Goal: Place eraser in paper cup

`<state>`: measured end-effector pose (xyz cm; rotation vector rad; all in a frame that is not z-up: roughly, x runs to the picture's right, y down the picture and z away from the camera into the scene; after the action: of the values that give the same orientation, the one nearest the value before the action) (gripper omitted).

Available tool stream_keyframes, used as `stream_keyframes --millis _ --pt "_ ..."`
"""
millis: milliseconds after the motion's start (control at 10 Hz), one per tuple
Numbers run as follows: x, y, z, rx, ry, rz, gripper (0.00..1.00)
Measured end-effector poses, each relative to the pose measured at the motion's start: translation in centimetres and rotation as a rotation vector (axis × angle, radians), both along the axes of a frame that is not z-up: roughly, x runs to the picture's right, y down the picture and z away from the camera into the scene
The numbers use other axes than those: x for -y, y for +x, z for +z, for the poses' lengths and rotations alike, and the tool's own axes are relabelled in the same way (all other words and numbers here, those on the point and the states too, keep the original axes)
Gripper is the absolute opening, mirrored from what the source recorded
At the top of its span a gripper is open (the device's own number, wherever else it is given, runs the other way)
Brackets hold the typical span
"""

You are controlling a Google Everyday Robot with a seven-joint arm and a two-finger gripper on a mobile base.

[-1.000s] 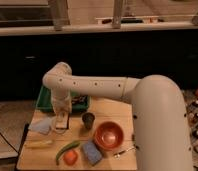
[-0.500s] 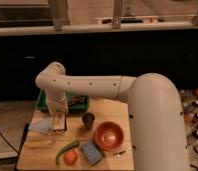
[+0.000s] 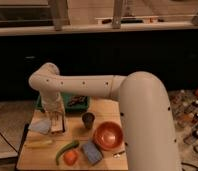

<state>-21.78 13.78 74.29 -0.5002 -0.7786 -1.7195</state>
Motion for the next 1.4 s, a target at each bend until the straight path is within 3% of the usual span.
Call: stream_keyframes --millis 700,1400 --pt "0.5 -0.7 0.8 -0.020 -0.010 -0.021 0.77" --pt "1.8 -0.5 1.8 -0.061 -0.004 -0.036 0.80"
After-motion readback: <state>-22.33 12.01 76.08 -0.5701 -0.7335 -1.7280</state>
